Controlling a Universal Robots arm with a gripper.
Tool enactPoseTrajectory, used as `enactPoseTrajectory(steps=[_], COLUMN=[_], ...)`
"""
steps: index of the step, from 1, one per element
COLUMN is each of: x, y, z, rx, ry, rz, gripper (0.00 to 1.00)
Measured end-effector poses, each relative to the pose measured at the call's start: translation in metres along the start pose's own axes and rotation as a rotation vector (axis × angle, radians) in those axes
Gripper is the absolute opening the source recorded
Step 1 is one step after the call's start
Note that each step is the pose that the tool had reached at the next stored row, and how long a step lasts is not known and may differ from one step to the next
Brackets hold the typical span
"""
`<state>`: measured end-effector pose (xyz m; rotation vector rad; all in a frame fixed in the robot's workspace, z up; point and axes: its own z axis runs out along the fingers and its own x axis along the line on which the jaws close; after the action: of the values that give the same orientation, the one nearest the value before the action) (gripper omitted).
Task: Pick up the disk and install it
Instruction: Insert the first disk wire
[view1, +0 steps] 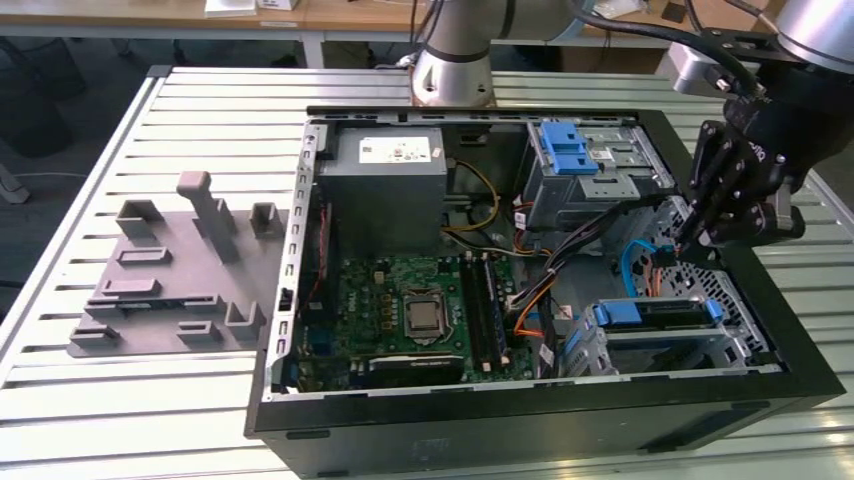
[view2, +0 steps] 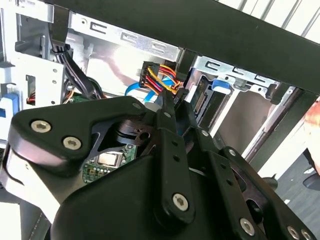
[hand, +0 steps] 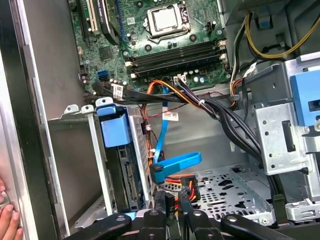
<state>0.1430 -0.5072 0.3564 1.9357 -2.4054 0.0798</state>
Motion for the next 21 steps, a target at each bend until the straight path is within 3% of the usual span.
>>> enactPoseTrajectory(steps=[2,3,6,21], x=[-0.0010,-0.0011,-0.0008,0.0065], y=[-0.0013,-0.0020,-0.0022,0.0015], z=[0.0005,0.0008,0.0009,0.0027], rx=[-0.0004,-0.0006,-0.0005,0.0114], ry=[0.0047,0.0051,0.0053,0.0041], rz=[0.001,0.001,-0.003,-0.127], gripper=[0.23,0.17,0.16,0.16])
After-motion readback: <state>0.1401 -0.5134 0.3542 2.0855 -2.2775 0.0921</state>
